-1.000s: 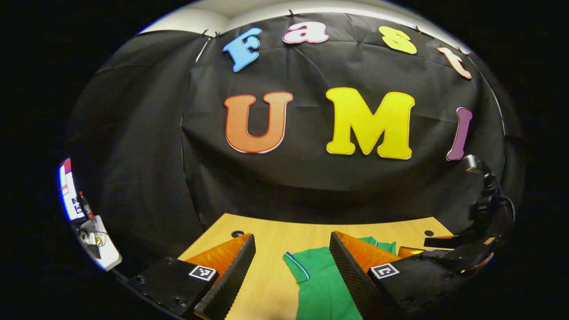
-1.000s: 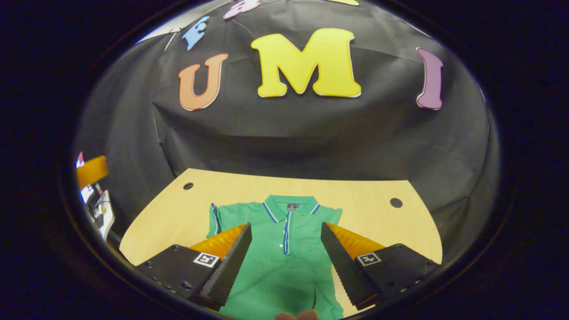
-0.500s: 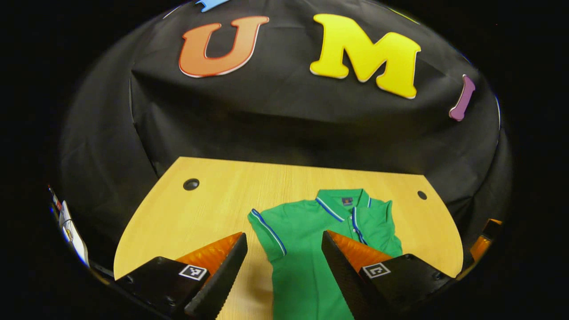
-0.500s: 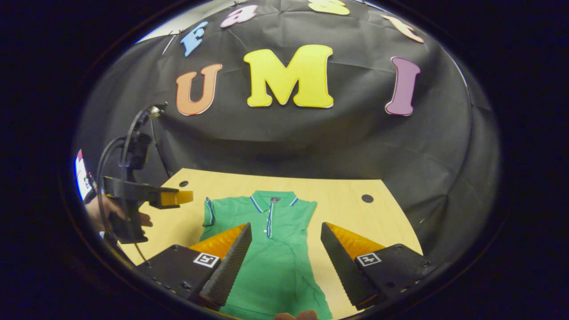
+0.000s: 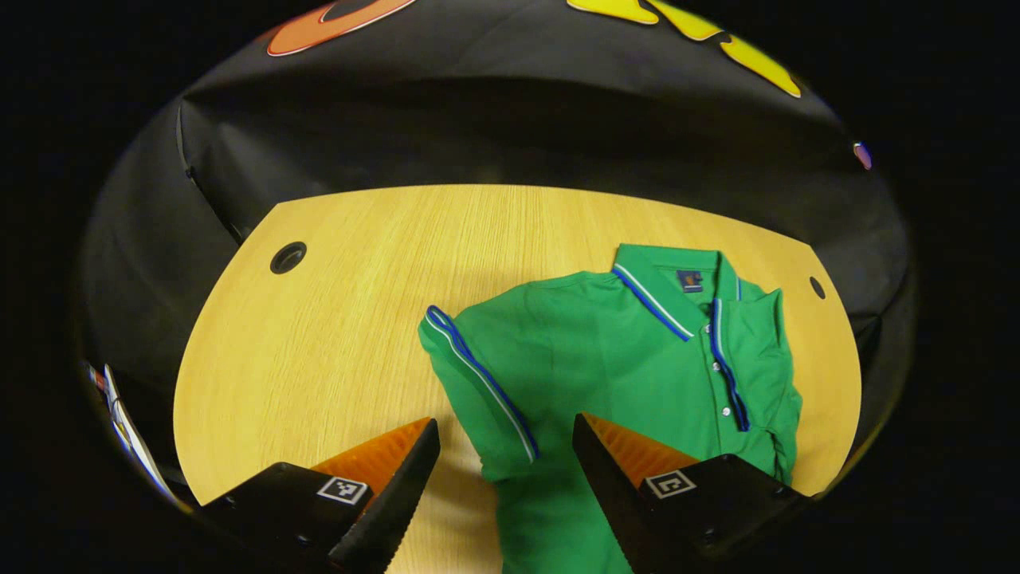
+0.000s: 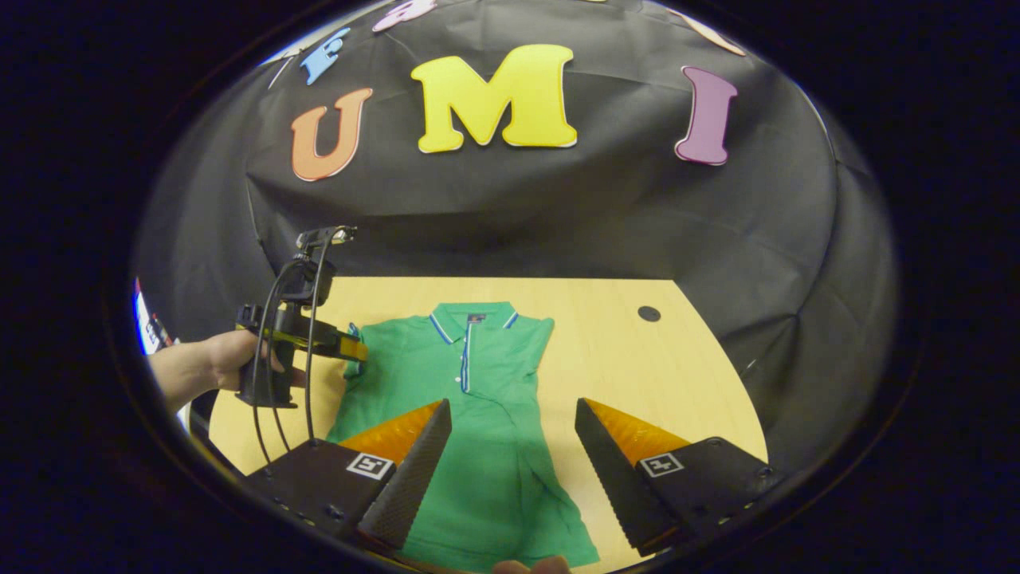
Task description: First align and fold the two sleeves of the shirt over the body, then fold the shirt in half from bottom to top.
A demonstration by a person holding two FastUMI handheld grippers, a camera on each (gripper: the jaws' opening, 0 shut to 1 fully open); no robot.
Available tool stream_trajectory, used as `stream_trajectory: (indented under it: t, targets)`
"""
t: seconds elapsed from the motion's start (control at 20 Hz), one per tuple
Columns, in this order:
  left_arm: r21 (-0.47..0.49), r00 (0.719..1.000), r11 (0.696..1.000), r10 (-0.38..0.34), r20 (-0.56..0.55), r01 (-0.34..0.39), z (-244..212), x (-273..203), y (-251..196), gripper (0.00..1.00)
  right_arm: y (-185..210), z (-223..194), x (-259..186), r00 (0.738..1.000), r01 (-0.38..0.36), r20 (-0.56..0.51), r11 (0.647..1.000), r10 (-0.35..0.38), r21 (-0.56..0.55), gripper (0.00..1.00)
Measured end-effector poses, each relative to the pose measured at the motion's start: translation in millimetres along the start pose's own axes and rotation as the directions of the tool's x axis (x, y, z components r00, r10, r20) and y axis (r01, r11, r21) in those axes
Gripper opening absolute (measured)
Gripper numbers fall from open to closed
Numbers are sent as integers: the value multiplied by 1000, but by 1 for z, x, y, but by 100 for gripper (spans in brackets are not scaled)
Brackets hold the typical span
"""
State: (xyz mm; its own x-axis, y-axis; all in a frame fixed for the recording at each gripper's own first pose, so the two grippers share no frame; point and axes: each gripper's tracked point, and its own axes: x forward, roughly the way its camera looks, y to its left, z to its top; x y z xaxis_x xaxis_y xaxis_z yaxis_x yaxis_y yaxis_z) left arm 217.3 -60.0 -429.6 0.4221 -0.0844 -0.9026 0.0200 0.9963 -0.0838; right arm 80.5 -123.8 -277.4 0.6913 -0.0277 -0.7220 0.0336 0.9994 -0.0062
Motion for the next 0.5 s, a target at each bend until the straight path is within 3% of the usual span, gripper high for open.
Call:
stream_trajectory:
  t: [0.15,0.2,0.3,0.35,0.5]
  targets:
    - [-6,1000,1000,1,-30,-1,-3,18,2,100,2,-4,8,1000,-5,-23,1000,6,11,96]
    - [3,999,1000,-1,-38,2,-3,22,3,100,3,-5,11,999,-7,-32,1000,7,15,92]
    - [12,998,1000,12,-54,-12,-6,27,11,93,5,-5,15,999,-12,-39,1000,13,23,96]
    - [5,998,1000,16,-65,-15,-9,28,14,84,6,-6,17,999,-13,-41,1000,14,22,96]
    - [-7,997,1000,13,-80,-13,-13,27,24,79,10,-8,23,998,-16,-55,1000,17,26,96]
